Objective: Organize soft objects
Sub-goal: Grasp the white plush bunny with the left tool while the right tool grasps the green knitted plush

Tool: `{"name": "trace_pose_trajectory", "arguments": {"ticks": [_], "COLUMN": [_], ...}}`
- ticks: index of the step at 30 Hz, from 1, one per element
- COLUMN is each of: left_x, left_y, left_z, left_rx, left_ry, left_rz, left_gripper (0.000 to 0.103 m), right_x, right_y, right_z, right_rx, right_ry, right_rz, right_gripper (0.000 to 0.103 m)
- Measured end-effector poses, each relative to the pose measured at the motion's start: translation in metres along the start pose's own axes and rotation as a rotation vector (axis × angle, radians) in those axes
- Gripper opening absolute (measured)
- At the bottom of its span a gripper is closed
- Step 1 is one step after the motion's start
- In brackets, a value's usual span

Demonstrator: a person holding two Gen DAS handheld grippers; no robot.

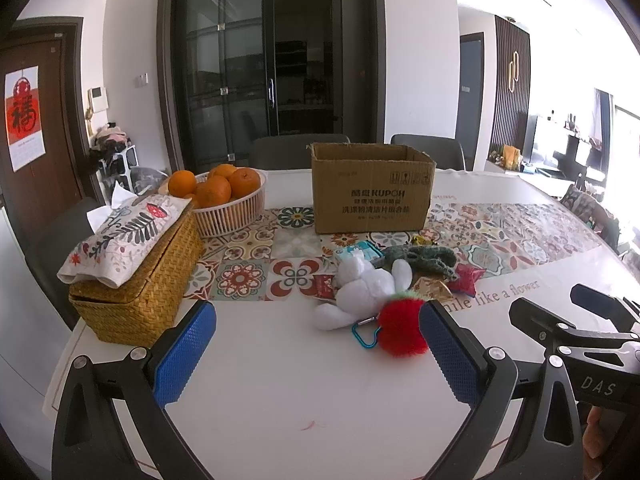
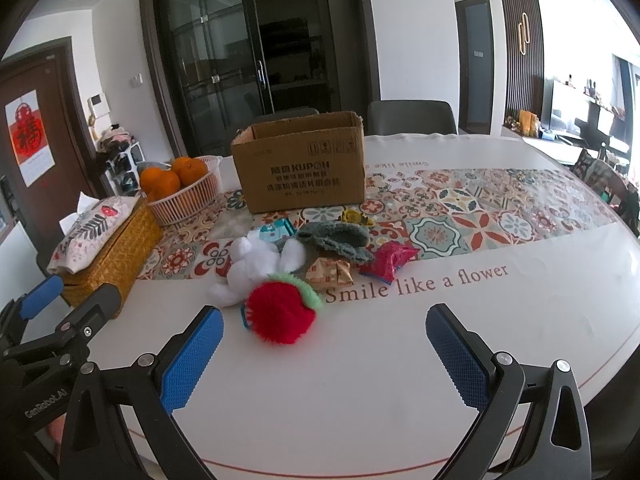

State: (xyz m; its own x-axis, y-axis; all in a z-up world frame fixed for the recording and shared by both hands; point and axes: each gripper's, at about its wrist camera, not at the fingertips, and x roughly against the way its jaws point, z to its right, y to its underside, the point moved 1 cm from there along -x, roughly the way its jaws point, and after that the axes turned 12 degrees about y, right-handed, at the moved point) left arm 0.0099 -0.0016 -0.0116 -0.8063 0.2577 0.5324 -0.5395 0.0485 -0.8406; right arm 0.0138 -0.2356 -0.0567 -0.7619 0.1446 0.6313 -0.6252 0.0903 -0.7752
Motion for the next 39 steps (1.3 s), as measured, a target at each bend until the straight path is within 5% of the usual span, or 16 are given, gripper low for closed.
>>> {"name": "trace_pose_trajectory", "arguments": {"ticks": [25, 39], "left_x": [-0.096, -0.168], "left_y": [-0.020, -0.030], "left_z": [0.003, 0.002], "left_rx": [0.023, 0.040], "left_ry": [0.091, 0.203], "left_rz": [-0.202, -0.364], "left_gripper": [0.103, 0.100], "right_x": [-0.083, -0.154], "right_y": [-0.038, -0.077], "right_z": [0.011, 0.002], "right_rx": [-0.009, 0.039], "right_ry": [0.026, -0.083], "right_rz": [-0.139, -0.208], "right_gripper": [0.103, 0.102]}}
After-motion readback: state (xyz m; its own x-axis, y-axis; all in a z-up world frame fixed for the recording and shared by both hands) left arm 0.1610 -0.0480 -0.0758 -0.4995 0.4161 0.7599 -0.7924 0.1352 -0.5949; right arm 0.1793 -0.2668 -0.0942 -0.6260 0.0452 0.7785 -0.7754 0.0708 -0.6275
